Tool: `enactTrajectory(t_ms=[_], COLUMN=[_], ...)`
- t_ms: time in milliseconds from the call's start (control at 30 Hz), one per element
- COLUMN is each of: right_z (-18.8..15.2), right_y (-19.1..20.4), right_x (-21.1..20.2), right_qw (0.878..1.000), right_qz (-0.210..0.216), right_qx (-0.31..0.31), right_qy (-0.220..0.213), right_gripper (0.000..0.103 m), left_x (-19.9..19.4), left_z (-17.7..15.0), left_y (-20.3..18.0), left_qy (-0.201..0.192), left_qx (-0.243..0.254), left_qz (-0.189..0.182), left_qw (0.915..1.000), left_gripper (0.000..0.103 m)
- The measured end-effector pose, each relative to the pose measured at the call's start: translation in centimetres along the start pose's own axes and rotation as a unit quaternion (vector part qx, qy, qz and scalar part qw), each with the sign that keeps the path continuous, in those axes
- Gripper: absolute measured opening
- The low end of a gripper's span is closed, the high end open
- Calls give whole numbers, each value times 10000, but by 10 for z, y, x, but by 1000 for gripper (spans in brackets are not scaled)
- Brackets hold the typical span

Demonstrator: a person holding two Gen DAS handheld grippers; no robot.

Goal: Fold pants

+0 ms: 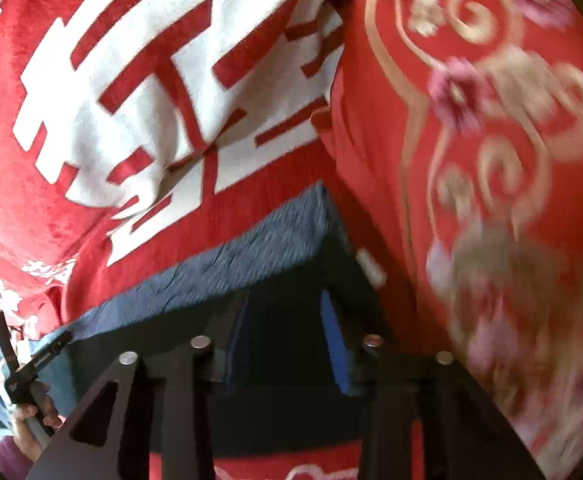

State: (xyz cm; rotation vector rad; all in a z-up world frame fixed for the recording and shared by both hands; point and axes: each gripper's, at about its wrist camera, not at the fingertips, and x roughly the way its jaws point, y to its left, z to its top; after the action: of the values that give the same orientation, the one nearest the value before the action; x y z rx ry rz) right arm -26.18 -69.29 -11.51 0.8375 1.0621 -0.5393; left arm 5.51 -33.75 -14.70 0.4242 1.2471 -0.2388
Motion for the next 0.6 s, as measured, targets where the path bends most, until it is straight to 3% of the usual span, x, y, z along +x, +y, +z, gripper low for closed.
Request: enactTrajectory(t_ms=[200,367,500,600], right_z=[-52,-112,-166,-203], right_y=[38,107,177,227], right_x=[-12,-1,23,53], right_qw=[9984,9917,9761,9614], right_qz=[496,1141,1900,2375], right_qx=[104,-21,-56,-51], right_qy=[236,596,1050,1387], right_gripper=[45,50,51,51], left_x=[-11,-8,-1,19], left_z=[-38,-50,-43,-43], left_y=[69,120,170,214], left_qy=[126,97,-92,-149], left_qx=[-89,-92,85,236], left_qz=[78,40,222,569], left_qw=[9999,9999,9997,9980], left_gripper=[94,94,94,94])
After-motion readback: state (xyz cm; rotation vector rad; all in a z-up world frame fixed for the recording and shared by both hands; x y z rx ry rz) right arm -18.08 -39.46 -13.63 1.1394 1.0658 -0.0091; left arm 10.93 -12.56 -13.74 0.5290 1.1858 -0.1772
